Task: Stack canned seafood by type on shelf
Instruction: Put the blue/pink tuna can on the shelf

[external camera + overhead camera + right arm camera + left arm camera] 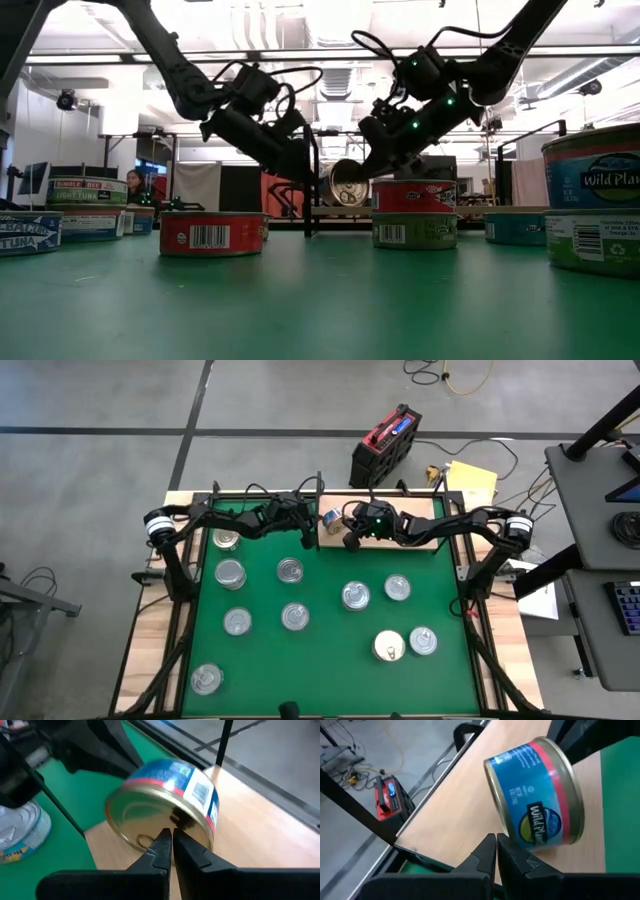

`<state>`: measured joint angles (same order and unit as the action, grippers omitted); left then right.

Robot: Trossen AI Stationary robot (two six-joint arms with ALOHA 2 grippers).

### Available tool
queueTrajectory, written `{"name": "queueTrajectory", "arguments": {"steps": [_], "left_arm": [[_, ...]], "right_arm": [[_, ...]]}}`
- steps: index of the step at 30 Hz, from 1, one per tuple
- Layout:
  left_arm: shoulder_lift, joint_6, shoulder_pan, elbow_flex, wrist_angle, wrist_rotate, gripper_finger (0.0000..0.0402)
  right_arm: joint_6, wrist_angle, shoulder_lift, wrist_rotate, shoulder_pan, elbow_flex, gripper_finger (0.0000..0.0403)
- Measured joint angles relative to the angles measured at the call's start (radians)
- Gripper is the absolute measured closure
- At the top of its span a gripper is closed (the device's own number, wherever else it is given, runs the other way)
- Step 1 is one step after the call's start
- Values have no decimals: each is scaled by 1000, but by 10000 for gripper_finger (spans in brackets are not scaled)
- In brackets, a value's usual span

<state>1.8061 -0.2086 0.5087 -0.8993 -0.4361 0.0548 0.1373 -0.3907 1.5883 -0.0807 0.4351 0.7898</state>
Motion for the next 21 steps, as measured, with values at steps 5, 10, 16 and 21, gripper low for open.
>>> {"name": "queueTrajectory", "arguments": {"steps": [5,10,16,21], "left_arm": [[0,26,0,0,1,50,402],[0,37,-2,-2,1,111,402],[28,72,-3,-2,2,116,402],[56,91,-4,-2,17,111,402]], "right_arm": [[-5,-44,-2,0,0,0,394],[-20,-46,-2,1,0,13,394],[-24,-41,-2,32,0,34,394],[-24,-41,-1,38,-2,37,394]]}}
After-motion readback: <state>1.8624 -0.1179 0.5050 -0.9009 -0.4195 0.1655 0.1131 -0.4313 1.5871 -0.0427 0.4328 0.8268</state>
